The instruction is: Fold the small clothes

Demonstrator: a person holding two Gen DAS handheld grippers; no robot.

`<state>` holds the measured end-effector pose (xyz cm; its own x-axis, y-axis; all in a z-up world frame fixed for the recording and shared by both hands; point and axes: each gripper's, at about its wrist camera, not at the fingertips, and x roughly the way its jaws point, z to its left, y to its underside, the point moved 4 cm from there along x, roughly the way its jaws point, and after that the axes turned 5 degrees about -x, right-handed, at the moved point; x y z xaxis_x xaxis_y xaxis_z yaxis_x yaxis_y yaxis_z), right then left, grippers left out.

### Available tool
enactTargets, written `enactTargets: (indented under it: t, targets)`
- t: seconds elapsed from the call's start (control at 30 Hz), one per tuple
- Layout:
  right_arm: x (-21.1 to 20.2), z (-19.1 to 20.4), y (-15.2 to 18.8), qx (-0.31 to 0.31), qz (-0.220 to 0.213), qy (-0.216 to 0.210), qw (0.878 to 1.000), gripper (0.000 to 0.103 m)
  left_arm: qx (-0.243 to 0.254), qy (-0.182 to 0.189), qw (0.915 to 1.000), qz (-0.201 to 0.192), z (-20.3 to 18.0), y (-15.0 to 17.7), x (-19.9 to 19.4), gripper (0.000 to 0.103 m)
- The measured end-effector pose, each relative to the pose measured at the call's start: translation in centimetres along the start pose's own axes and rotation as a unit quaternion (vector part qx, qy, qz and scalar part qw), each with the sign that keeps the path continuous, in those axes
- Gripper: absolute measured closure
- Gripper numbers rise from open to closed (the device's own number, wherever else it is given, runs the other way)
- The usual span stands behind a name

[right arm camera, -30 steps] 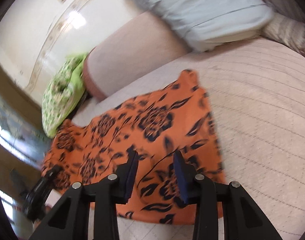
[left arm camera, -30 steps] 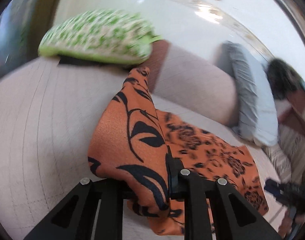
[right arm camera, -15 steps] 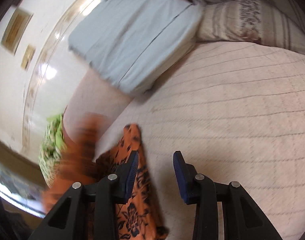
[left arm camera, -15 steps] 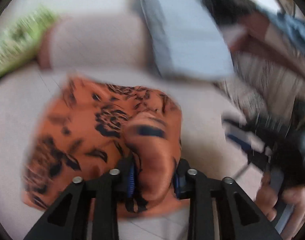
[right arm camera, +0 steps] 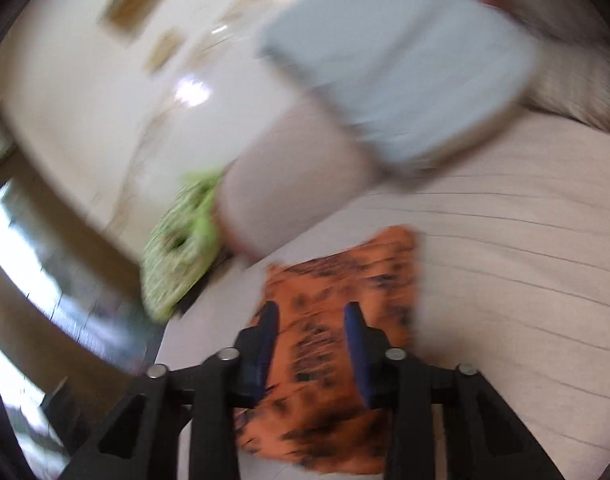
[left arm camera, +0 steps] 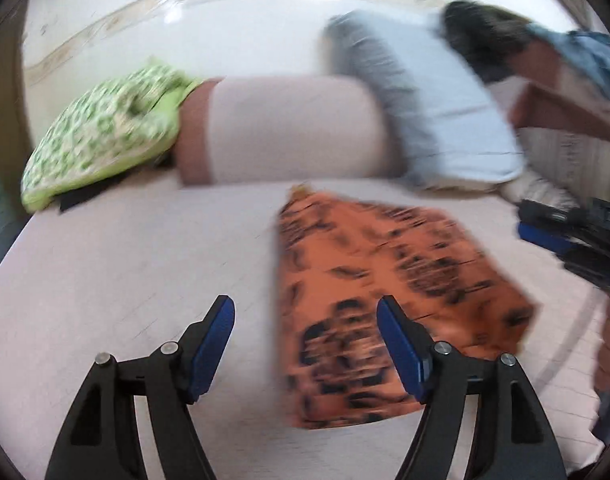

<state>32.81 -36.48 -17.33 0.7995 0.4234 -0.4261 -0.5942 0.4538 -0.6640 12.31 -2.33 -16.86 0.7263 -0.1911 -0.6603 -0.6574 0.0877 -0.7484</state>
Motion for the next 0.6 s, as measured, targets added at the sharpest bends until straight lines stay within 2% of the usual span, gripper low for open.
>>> enactTargets:
  t: [0.07, 0.1, 0.17, 0.23, 0.27, 0.33, 0.47, 0.6]
  targets:
    - [1.3, 2.5, 1.4, -0.040, 0.031, -0.017, 0.999, 0.079, -0.004, 0.001, 0.9999, 0.016, 0.7, 0.9, 1.0, 0.029]
    - [2.5, 3.4, 2.4, -0.062, 0.056, -0.007, 0.996, 0.079, 0.002, -0.001, 0.9997, 0.026, 0.6, 1.4, 1.6, 0.029]
    - [4.4, 2.9, 3.8, -0.081, 0.103, 0.053, 0.990, 0.081, 0.029, -0.008, 0.9981, 0.053, -0.1, 2.5, 3.1, 0.029]
    - [6.9, -0.5, 5.7, -0.060, 0.171, 0.148, 0.972, 0.087, 0.057, -0.015, 0.9931, 0.101, -0.8, 3.8, 5.1, 0.028]
    - [7.5, -1.7, 6.2, -0.051, 0.186, 0.162, 0.968, 0.090, 0.057, -0.011, 0.9922, 0.111, -0.9, 4.2, 5.3, 0.027]
    - [7.0, -2.1, 5.7, -0.036, 0.177, 0.139, 0.974, 0.091, 0.054, -0.005, 0.9927, 0.108, -0.8, 4.1, 5.1, 0.027]
    - [6.2, -1.4, 4.8, -0.030, 0.161, 0.124, 0.979, 0.091, 0.038, 0.022, 0.9949, 0.091, 0.0, 3.6, 3.9, 0.028]
    - [5.4, -0.6, 2.0, -0.046, 0.100, 0.110, 0.988, 0.085, -0.001, 0.048, 0.9969, 0.063, 1.0, 2.5, 2.8, 0.028]
